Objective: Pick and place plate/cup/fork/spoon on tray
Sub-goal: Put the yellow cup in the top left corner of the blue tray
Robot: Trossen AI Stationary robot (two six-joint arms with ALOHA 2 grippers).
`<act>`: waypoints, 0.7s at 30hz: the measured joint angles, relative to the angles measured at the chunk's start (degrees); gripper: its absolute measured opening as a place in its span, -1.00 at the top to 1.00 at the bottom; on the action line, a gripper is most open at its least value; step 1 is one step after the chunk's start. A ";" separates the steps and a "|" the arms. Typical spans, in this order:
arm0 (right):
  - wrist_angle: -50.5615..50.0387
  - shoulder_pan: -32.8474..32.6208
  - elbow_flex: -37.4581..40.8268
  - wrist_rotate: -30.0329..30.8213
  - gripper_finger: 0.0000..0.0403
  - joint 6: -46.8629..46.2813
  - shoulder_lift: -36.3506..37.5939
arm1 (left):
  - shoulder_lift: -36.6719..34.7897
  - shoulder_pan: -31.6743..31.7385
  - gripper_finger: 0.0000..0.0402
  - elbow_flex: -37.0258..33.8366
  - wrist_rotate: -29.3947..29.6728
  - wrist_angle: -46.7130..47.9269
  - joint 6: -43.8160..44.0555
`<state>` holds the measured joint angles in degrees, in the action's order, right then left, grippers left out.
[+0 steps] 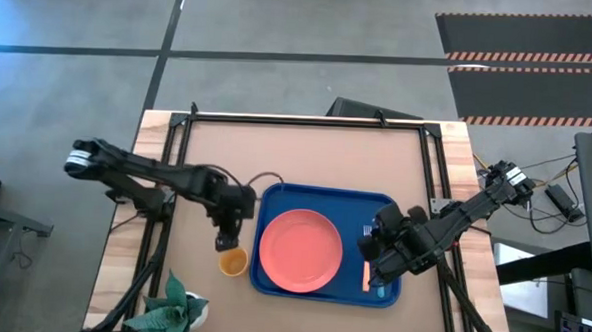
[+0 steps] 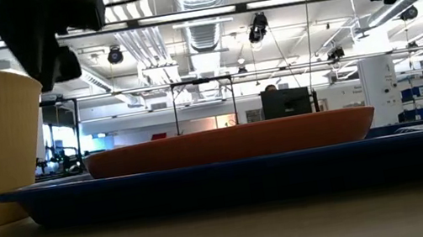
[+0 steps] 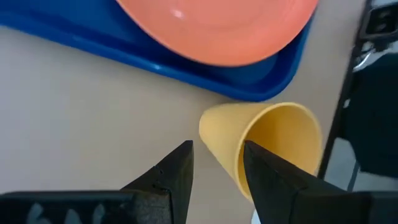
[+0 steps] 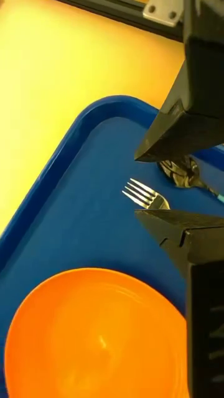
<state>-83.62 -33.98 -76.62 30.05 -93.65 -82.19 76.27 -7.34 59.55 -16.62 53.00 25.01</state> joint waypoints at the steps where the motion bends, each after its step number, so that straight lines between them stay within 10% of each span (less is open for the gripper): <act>1: 0.00 0.00 0.00 0.01 0.39 0.94 0.02 | 1.12 -0.55 0.39 0.00 0.00 0.03 0.08; 21: 0.03 0.00 0.00 0.02 0.39 6.69 0.02 | 5.45 -0.89 0.23 2.07 -2.95 -0.97 3.29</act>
<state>-83.59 -33.98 -76.62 30.06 -86.96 -82.17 81.72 -8.23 61.62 -19.57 52.03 28.30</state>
